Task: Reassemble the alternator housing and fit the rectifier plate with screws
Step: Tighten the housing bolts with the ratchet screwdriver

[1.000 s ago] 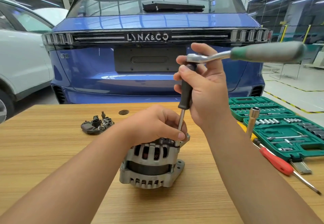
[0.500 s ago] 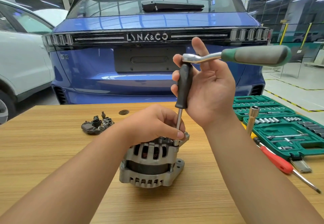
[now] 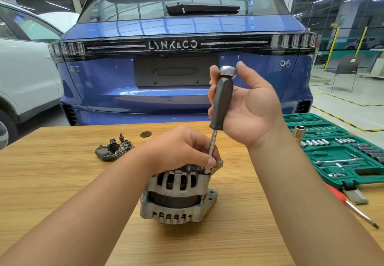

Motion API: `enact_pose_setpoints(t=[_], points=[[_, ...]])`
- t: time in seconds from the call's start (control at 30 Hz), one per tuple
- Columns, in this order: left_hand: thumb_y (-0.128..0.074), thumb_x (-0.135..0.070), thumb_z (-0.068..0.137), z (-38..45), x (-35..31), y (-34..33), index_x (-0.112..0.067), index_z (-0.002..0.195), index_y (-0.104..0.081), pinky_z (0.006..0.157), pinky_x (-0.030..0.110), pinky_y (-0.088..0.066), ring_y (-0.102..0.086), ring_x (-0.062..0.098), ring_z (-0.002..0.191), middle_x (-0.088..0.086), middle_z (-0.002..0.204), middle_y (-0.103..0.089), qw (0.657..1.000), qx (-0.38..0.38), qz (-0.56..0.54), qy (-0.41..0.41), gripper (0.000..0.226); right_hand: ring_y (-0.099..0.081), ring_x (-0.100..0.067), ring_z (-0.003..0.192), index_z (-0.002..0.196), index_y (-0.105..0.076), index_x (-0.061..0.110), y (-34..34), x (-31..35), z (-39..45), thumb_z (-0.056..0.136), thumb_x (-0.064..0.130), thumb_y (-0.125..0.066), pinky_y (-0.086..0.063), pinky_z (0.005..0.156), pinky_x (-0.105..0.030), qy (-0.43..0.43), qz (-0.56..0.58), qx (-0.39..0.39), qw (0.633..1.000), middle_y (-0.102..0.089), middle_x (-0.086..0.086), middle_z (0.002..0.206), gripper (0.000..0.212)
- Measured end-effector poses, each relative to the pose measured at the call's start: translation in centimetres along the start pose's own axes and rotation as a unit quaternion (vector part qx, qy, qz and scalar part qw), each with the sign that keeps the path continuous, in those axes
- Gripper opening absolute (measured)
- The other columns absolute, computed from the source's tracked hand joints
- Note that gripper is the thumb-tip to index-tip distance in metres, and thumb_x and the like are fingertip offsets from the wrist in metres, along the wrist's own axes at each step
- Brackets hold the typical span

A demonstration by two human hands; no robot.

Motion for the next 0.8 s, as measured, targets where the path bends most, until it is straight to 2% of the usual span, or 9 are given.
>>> enact_pose_setpoints(t=[0.13,0.2,0.23,0.3,0.37,0.47,0.53,0.67,0.8], points=[[-0.075,-0.02,0.091,0.0,0.2,0.0,-0.037,0.09,-0.077,0.084,0.028,-0.049,-0.072,0.002,0.091,-0.014,0.093,-0.078,1.0,0.003,0.0,0.006,0.017,-0.059,-0.013,0.079,0.093,-0.07,0.02,-0.2,0.0,0.1,0.075,0.035,-0.069,-0.041,0.071,-0.028,0.019,0.004,-0.011,1.0,-0.07,0.006,0.094,0.023],[-0.075,-0.02,0.091,0.0,0.2,0.0,-0.036,0.09,-0.077,0.087,0.031,-0.051,-0.072,0.004,0.091,-0.013,0.093,-0.078,1.0,0.004,-0.003,0.006,0.017,-0.062,-0.015,0.081,0.085,-0.063,0.027,-0.1,1.0,0.0,0.083,0.023,-0.071,-0.045,0.068,-0.029,0.094,-0.004,-0.021,0.995,-0.071,0.003,0.097,0.009],[-0.075,-0.02,0.091,0.0,0.2,-0.1,-0.036,0.091,-0.077,0.09,0.034,-0.052,-0.072,0.005,0.092,-0.013,0.094,-0.078,1.0,0.004,-0.004,0.007,0.016,-0.064,-0.016,0.081,0.087,-0.059,0.028,0.0,1.7,-0.2,0.09,0.015,-0.068,-0.047,0.067,-0.029,0.15,-0.041,-0.037,0.987,-0.072,0.002,0.099,0.016],[-0.076,-0.022,0.09,0.1,0.1,-0.1,-0.035,0.091,-0.077,0.096,0.041,-0.054,-0.073,0.008,0.093,-0.01,0.095,-0.078,1.0,0.004,-0.007,0.006,0.013,-0.065,-0.015,0.082,0.095,-0.059,0.029,-0.5,3.1,-1.3,0.098,0.006,-0.06,-0.052,0.067,-0.027,0.276,-0.182,-0.075,0.941,-0.071,0.004,0.103,0.024],[-0.076,-0.026,0.087,0.0,0.0,-0.1,-0.035,0.09,-0.078,0.099,0.046,-0.053,-0.073,0.011,0.094,-0.008,0.095,-0.078,1.0,0.004,-0.011,0.002,0.009,-0.065,-0.012,0.08,0.099,-0.063,0.036,-1.6,3.2,-2.0,0.1,0.008,-0.056,-0.053,0.065,-0.026,0.335,-0.286,-0.074,0.895,-0.066,0.009,0.101,0.029],[-0.075,-0.027,0.084,-0.1,-0.1,0.0,-0.037,0.086,-0.078,0.1,0.049,-0.052,-0.073,0.013,0.095,-0.007,0.095,-0.078,1.0,0.0,-0.014,-0.003,0.01,-0.058,-0.011,0.074,0.105,-0.067,0.038,-2.7,2.0,-1.7,0.091,0.022,-0.047,-0.05,0.058,-0.027,0.297,-0.275,0.006,0.915,-0.06,0.004,0.098,0.029],[-0.076,-0.026,0.085,-0.1,0.0,0.0,-0.037,0.086,-0.078,0.1,0.049,-0.052,-0.073,0.011,0.095,-0.008,0.095,-0.078,1.0,-0.003,-0.013,-0.001,0.011,-0.054,-0.013,0.075,0.12,-0.065,0.03,-2.5,1.6,-1.2,0.089,0.032,-0.041,-0.047,0.06,-0.029,0.251,-0.221,0.034,0.942,-0.059,-0.001,0.102,0.039],[-0.076,-0.024,0.088,0.1,0.2,0.0,-0.039,0.087,-0.077,0.096,0.043,-0.054,-0.073,0.009,0.092,-0.01,0.094,-0.078,1.0,-0.007,-0.006,0.006,0.015,-0.053,-0.014,0.074,0.11,-0.068,0.026,-1.4,1.3,-0.7,0.088,0.051,-0.048,-0.047,0.064,-0.032,0.198,-0.179,0.004,0.964,-0.061,0.002,0.096,0.039],[-0.077,-0.022,0.089,0.1,0.2,0.1,-0.038,0.087,-0.077,0.092,0.037,-0.053,-0.073,0.009,0.091,-0.009,0.094,-0.078,1.0,-0.009,-0.003,0.008,0.016,-0.055,-0.011,0.073,0.113,-0.067,0.029,-1.3,1.3,-0.6,0.099,0.049,-0.046,-0.048,0.064,-0.031,0.201,-0.182,0.003,0.963,-0.064,0.006,0.094,0.032]])
Point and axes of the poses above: each hand's wrist, its own z-axis towards the middle knuckle, its own y-axis out of the back of the hand, x = y × z, the point moved 9 cm from there along z, towards the middle knuckle
